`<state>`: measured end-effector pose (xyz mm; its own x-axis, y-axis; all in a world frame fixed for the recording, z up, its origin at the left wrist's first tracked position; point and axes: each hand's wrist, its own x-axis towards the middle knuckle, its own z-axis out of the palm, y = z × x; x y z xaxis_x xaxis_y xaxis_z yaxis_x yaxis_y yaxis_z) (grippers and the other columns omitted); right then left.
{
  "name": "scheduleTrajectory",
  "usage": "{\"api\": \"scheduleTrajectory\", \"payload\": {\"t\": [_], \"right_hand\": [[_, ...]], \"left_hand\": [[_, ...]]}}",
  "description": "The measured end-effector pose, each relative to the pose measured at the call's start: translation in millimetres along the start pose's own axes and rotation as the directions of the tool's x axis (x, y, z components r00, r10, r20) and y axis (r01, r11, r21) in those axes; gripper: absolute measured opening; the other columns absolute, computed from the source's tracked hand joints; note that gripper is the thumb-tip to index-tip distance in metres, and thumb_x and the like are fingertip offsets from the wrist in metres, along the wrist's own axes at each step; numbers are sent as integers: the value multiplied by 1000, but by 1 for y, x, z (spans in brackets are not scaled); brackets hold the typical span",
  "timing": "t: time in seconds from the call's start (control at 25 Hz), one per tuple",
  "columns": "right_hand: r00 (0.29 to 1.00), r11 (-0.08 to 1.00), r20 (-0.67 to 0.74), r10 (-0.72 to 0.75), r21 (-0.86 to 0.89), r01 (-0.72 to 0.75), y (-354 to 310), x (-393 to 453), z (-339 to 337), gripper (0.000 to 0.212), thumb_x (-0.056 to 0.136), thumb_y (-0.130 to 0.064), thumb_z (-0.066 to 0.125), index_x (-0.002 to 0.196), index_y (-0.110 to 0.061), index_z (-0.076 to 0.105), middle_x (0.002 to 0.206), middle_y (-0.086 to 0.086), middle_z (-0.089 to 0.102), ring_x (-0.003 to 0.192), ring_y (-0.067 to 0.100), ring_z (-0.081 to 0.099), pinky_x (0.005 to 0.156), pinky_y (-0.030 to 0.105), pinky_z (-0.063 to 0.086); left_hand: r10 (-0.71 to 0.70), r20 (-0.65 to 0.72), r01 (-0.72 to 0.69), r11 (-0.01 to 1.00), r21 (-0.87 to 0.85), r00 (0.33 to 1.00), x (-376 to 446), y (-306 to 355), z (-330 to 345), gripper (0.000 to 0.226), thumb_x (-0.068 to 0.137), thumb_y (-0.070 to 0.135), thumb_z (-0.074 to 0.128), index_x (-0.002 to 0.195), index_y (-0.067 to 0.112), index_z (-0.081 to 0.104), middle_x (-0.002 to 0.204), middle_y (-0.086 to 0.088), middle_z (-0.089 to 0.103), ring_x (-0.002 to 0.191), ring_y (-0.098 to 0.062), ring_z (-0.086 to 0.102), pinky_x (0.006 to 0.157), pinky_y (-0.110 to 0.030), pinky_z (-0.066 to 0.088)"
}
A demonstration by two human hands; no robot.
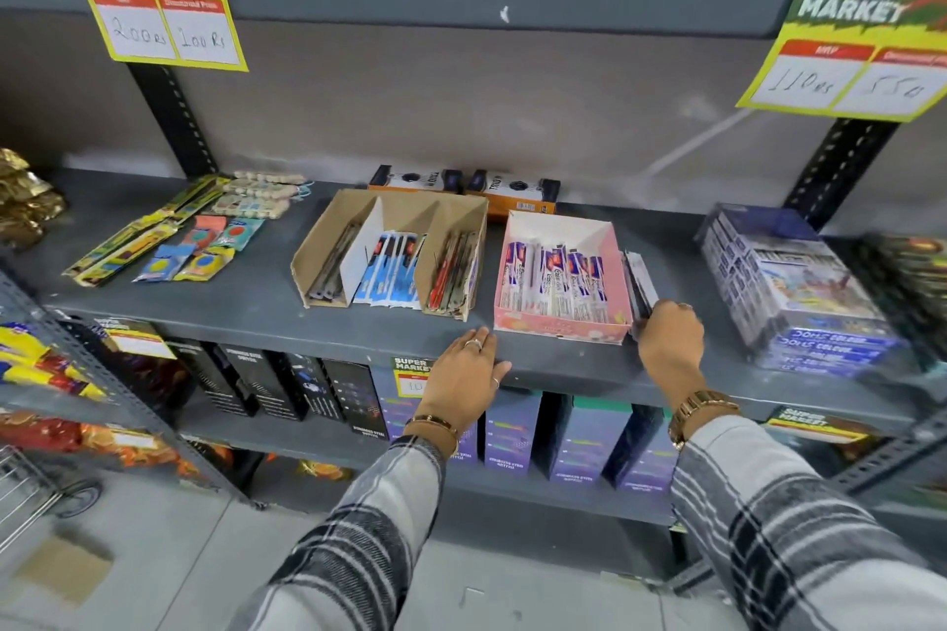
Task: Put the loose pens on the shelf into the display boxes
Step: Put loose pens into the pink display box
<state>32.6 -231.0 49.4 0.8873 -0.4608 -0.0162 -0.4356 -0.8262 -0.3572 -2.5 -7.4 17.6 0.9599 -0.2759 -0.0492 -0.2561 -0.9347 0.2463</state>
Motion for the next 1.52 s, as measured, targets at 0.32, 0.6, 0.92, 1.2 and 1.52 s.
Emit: {"api": "scheduleTrajectory", "payload": {"t": [0.32,0.6,0.92,1.2,1.52], "right_hand": [[996,993,-37,79,93,-75,8,8,-8,26,91,2,50,112,13,58,119,31,61,114,43,57,93,43,49],[950,802,-124,285,573,-166,7,7,-23,29,90,6,48,109,2,69,116,29,66,111,41,61,95,39,47],[968,651,-38,248,746,-138,-41,-1,-39,24,89,-2,56,107,-3,71,120,16,68,112,33,62,92,32,49],[986,792,20,166,593,-145,-65,4,-13,28,90,-5,59,116,1,63,125,18,64,114,34,60,91,34,50],[995,918,71,70,385,-92,-79,8,9,29,93,-15,55,118,0,56,118,19,65,106,33,64,82,33,52]], "left_hand": [[-32,32,33,999,-14,999,2,4,-2,54,102,33,32,146,4,21,157,-12,21,146,-23,17,120,-32,17],[-21,51,21,1000,9,998,0,5,-5,54,102,32,30,147,4,18,158,-12,19,147,-23,15,120,-30,16],[11,73,-18,996,85,997,-5,-7,-6,56,102,32,30,148,5,12,159,-10,14,148,-24,10,123,-35,12],[21,104,-27,998,57,994,-3,-12,-6,59,102,31,31,149,6,6,160,-10,6,148,-23,5,123,-35,7],[26,79,-31,998,63,997,-1,-14,0,60,101,30,34,149,6,6,160,-10,6,148,-24,6,123,-36,7]]}}
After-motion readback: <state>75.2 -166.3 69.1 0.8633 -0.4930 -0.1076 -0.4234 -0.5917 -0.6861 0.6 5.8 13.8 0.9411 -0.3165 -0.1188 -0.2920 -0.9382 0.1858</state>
